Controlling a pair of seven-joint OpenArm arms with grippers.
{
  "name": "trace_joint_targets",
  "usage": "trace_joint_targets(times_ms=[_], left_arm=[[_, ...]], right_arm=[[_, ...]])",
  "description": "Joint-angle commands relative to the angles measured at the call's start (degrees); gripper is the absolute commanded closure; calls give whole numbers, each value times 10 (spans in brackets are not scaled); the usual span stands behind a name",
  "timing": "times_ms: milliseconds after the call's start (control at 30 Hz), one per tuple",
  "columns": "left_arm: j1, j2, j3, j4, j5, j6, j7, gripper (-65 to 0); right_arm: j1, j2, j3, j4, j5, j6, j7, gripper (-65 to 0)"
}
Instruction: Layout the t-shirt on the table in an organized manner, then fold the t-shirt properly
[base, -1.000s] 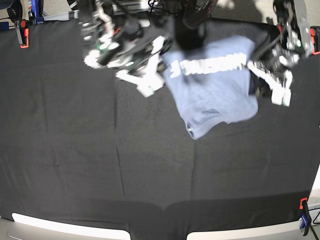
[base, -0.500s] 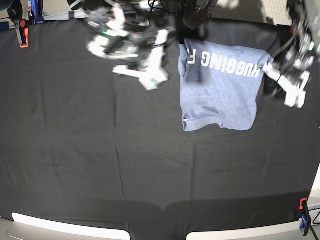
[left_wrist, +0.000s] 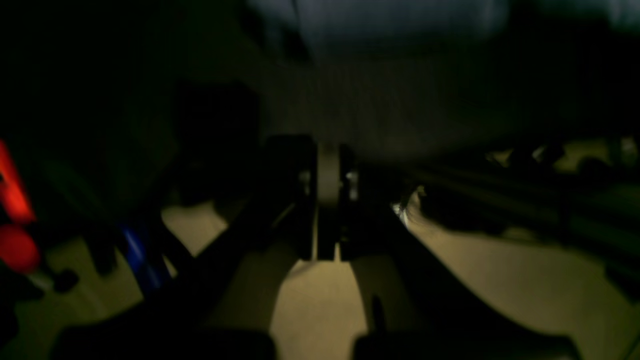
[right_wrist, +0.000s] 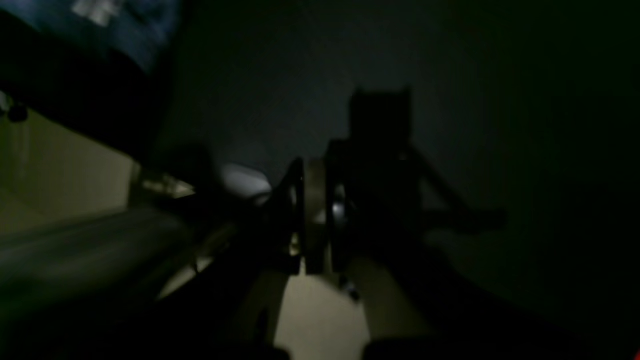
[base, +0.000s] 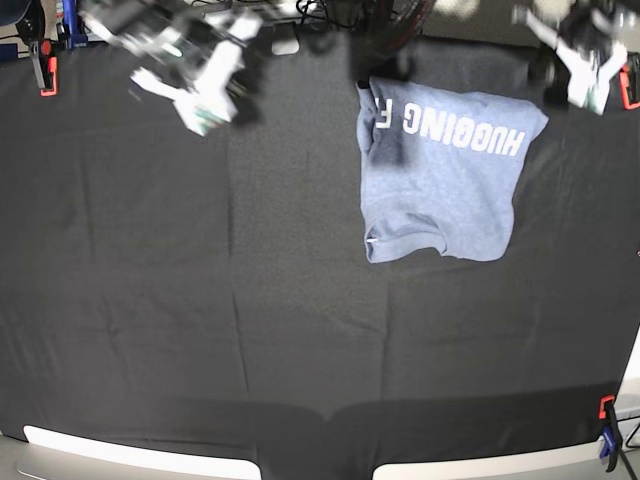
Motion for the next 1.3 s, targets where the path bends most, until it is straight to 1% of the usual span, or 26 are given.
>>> trace_joint_targets(times_ms=[0, 33, 133, 233, 300, 333, 400, 500, 567, 633, 667, 733, 867, 933, 1000, 1067, 1100, 1133, 1233, 1267], left_arm=[[17, -4, -4, 10, -6, -2, -10, 0], [30, -4, -4, 10, -6, -2, -10, 0], [63, -4, -4, 7, -6, -2, -9, 0], [82, -4, -4, -23, -29, -2, -8, 0], [80, -4, -4, -69, -55, -5, -1, 0], [76, -4, -4, -99, -67, -17, -1, 0], [65, -4, -4, -164, -92, -54, -2, 0], [37, -4, -2, -273, -114, -106, -20, 0], [11, -4, 2, -355, -113, -130, -49, 0], [-20, -4, 2, -440, -104, -141, -80, 0], [-37, -4, 2, -483, -95, -149, -97, 0], [-71, -4, 2, -568, -63, -150, -144, 0], [-135, -4, 2, -714, 5, -150, -264, 0], [-164, -4, 2, -772, 27, -150, -321, 0], [-192, -3, 2, -819, 47, -148, -377, 0], [-217, 1, 2, -855, 65, -148, -424, -100], [-229, 4, 2, -869, 73, -148, -438, -139], [-241, 8, 2, -879, 77, -135, -443, -162], [-269, 27, 2, -896, 77, -86, -442, -165], [-277, 34, 2, -899, 79, -71, -442, -165]], right_arm=[[-20, 2, 10, 11, 17, 18, -5, 0], [-34, 1, 19, 11, 25, 34, -19, 0], [-81, 1, 35, 10, 50, 59, -61, 0], [-126, 1, 34, -8, 49, 61, -61, 0], [-143, 1, 34, -42, 47, 61, -61, 0], [-147, 1, 34, -64, 43, 65, -61, 0], [-146, 2, 34, -122, 40, 80, -60, 0], [-119, 2, 34, -227, 40, 83, -59, 0], [-87, 10, 32, -309, 43, 81, -55, 0], [-50, 26, 21, -398, 42, 72, -50, 0], [-30, 37, 13, -444, 42, 68, -39, 0], [10, 59, -11, -538, 32, 68, -4, 0], [95, 98, -74, -717, -47, 68, 120, 0], [140, 106, -103, -798, -76, 68, 176, 0], [181, 105, -124, -870, -95, 68, 228, 0], [218, 102, -141, -931, -102, 69, 285, 0], [236, 99, -149, -957, -110, 69, 308, 0], [252, 95, -154, -980, -118, 68, 323, 0], [294, 82, -158, -1027, -141, 68, 353, 0], [304, 78, -158, -1038, -140, 68, 362, -25]])
